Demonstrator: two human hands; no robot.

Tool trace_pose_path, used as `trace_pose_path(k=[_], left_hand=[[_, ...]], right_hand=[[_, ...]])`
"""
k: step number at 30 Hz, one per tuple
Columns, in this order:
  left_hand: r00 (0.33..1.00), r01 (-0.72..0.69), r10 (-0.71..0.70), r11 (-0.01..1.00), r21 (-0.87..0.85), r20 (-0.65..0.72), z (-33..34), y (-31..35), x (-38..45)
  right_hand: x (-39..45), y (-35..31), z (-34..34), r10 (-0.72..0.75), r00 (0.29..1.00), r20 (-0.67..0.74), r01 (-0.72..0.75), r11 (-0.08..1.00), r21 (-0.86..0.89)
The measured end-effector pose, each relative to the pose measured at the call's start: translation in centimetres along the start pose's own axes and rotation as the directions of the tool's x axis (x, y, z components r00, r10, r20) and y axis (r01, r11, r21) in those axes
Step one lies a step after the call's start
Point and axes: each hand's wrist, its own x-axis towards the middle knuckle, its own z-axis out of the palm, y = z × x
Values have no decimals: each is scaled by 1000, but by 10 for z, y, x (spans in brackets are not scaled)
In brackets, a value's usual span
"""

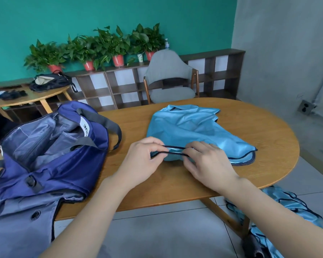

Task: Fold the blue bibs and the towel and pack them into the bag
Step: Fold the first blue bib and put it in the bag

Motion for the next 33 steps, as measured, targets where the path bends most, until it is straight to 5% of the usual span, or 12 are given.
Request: trace_pose_path(k=[4, 9, 14, 19, 26, 33], left_hand=[[997, -61, 55, 991, 118, 54, -39, 12, 15], [981, -192, 179, 934, 302, 68, -107, 33, 49], [977, -187, 211, 883, 431, -10, -184, 61, 95], [968, -127, 214, 865, 485, -128, -261, 114, 129], [906, -36, 160, 952, 304, -393, -349, 193, 136], [950, -85, 54, 993, -88, -308, -401, 226, 120]], right_hand=[[10, 14, -32, 27, 996, 90, -25, 999, -23], [41, 37, -99, 232, 910, 343, -270, 961, 66], [85, 61, -182, 409, 859, 309, -463, 878, 125], [142, 55, -274, 472, 867, 159, -494, 856, 152], [190, 16, -408, 425, 901, 83, -429, 848, 311], [189, -16, -500, 358, 918, 170, -396, 823, 407]])
